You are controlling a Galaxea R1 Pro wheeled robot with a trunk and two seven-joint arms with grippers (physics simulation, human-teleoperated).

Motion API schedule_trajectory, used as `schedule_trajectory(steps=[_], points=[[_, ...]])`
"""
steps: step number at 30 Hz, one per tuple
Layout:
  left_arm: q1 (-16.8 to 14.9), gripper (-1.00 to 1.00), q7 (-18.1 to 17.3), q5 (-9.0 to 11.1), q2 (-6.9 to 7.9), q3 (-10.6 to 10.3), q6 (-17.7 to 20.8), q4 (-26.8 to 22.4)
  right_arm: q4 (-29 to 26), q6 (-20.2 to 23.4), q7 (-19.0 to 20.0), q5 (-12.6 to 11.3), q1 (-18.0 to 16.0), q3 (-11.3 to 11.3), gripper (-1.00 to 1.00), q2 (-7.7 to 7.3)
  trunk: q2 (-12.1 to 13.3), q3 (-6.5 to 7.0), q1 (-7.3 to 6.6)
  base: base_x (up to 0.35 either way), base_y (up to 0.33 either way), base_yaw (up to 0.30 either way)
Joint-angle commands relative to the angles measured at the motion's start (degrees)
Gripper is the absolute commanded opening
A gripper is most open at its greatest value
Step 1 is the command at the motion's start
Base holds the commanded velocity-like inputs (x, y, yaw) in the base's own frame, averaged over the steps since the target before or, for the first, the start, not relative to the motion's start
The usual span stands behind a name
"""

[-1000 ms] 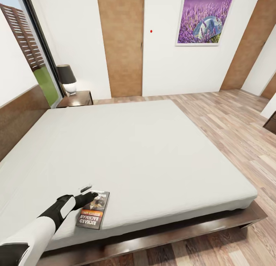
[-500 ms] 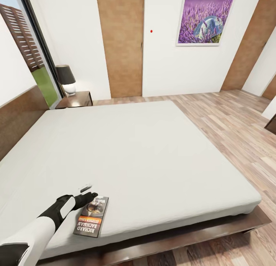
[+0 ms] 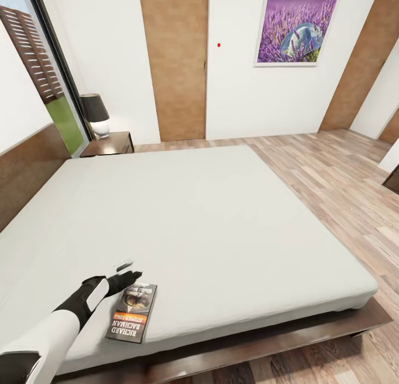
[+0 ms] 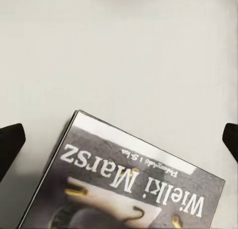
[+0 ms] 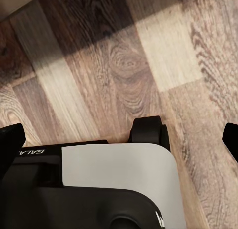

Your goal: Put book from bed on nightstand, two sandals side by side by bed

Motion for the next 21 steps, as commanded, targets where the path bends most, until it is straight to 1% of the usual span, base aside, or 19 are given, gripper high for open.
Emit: schedule_trajectory(steps=[1, 4, 8, 12, 16, 21], points=[[-0.01, 1.00, 0.00, 0.26, 0.02, -0.15, 0.29, -0.94, 0.16, 0.06, 0.34, -0.61, -0.07, 0.40, 1.00, 0.01, -0.02, -0.05, 0.00, 0.000, 0.000, 0.000], [0.00, 1.00, 0.04, 0.24, -0.06, -0.17, 0.60, -5.30, 0.16, 0.06, 0.33, -0.61, -0.07, 0.40, 1.00, 0.01, -0.02, -0.05, 0.00, 0.000, 0.000, 0.000], [0.01, 1.00, 0.01, 0.26, -0.18, -0.23, 0.77, -8.00, 0.16, 0.06, 0.33, -0.61, -0.09, 0.40, 1.00, 0.01, -0.02, -0.05, 0.00, 0.000, 0.000, 0.000], [0.01, 1.00, -0.08, 0.30, -0.41, -0.40, 0.80, -8.92, 0.16, 0.06, 0.33, -0.61, -0.08, 0.40, 1.00, 0.01, -0.02, -0.05, 0.00, 0.000, 0.000, 0.000], [0.01, 1.00, -0.07, 0.20, -1.36, -0.57, 0.73, -9.03, 0.16, 0.06, 0.33, -0.61, -0.08, 0.40, 1.00, 0.01, -0.02, -0.05, 0.00, 0.000, 0.000, 0.000], [0.01, 1.00, 0.04, 0.12, -1.61, -0.74, 0.68, -8.92, 0.16, 0.06, 0.33, -0.61, -0.09, 0.40, 1.00, 0.01, -0.02, -0.05, 0.00, 0.000, 0.000, 0.000]])
